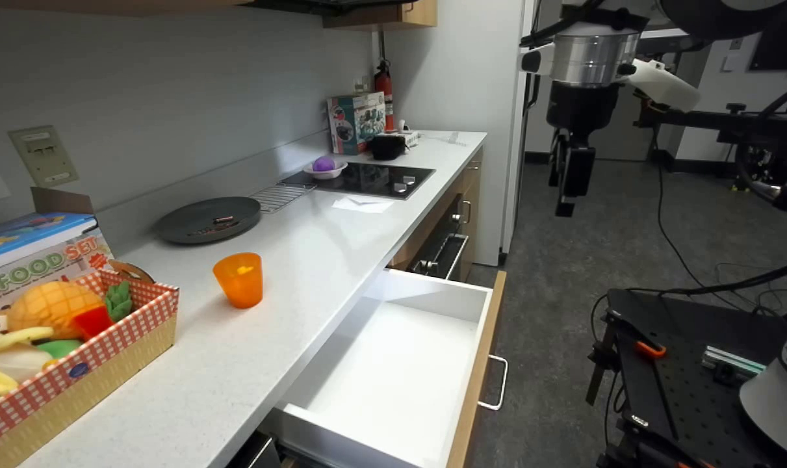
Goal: Close the open drawer
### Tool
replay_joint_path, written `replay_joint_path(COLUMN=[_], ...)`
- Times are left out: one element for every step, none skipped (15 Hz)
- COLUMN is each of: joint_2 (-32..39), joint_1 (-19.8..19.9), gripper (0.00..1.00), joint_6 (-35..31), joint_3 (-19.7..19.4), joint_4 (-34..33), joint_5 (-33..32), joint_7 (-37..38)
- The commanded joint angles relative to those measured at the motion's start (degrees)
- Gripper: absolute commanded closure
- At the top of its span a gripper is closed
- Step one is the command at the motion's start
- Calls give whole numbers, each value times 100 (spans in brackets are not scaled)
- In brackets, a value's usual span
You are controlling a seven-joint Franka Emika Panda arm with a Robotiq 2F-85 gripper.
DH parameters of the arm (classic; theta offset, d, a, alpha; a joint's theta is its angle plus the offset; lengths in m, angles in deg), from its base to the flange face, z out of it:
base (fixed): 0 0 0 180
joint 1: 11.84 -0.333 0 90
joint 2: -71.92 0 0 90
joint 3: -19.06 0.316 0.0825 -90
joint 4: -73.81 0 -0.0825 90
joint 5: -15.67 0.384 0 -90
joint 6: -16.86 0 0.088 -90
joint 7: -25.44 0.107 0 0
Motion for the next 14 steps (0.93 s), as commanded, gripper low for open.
replay_joint_path(joint_2=[349,500,666,805,958,1124,1276,1447,1623,1778,1932,2070,2218,2353], joint_1=[-41,-27,-18,-22,-25,-31,-31,-40,-52,-57,-64,-77,-101,-115], gripper=[0,0,0,0,0,0,0,0,0,0,0,0,0,0], joint_6=[-428,-569,-660,-767,-868,-983,-1091,-1213,-1337,-1436,-1523,-1604,-1696,-1786], joint_3=[-162,-205,-263,-329,-378,-414,-440,-464,-482,-484,-478,-465,-448,-433], joint_4=[70,83,55,82,93,115,124,129,132,134,136,137,139,139], joint_5=[145,179,231,309,393,471,548,637,732,809,890,967,1053,1127], joint_7=[-33,-27,-50,-76,-93,-101,-102,-108,-131,-141,-147,-162,-180,-195])
